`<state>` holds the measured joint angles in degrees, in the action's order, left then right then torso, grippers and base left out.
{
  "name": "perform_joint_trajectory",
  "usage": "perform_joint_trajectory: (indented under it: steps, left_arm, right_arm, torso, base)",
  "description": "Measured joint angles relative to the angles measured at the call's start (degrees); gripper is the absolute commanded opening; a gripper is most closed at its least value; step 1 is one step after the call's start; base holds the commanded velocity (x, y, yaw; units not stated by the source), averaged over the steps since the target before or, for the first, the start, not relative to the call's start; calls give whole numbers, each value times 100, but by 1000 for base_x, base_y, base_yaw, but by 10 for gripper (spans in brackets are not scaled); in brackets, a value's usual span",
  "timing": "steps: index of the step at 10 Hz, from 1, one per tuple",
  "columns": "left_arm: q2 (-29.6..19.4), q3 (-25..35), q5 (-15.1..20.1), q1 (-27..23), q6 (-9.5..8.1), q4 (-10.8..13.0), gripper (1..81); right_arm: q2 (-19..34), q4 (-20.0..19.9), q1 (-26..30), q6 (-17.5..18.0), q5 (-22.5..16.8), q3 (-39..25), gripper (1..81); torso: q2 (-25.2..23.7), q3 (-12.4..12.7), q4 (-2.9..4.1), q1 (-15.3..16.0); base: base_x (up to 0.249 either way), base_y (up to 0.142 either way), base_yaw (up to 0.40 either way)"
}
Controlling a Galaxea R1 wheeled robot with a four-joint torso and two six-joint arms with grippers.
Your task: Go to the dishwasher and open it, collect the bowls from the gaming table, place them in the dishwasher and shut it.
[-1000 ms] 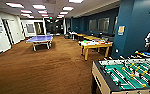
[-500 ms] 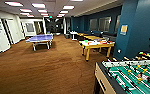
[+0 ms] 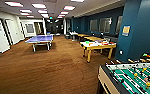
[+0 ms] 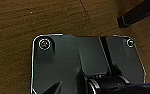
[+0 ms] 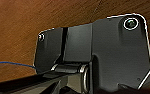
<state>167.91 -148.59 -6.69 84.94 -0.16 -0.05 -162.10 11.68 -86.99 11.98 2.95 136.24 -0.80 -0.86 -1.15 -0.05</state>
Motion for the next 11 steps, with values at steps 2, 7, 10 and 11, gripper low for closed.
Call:
perform_joint_trajectory:
  steps: [2,7,10,11]
  left_arm:
    - [4,5,30,59,0,0,811]
    - [0,0,30,52,0,-2,811]
    - [-24,0,35,56,0,-2,811]
    - [-13,2,44,66,2,-2,811]
  right_arm:
    - [16,2,-41,0,-17,0,811]
    - [2,4,-66,0,-15,-7,811]
    - [-11,6,-61,0,-4,-7,811]
    - [-13,6,-79,0,-17,-7,811]
  torso:
    - [0,0,0,0]
    - [0,0,0,0]
    - [0,0,0,-2]
    - [0,0,0,-2]
  base:
    - [165,99,0]
    - [162,103,0]
    - [166,80,0]
    - [173,73,0]
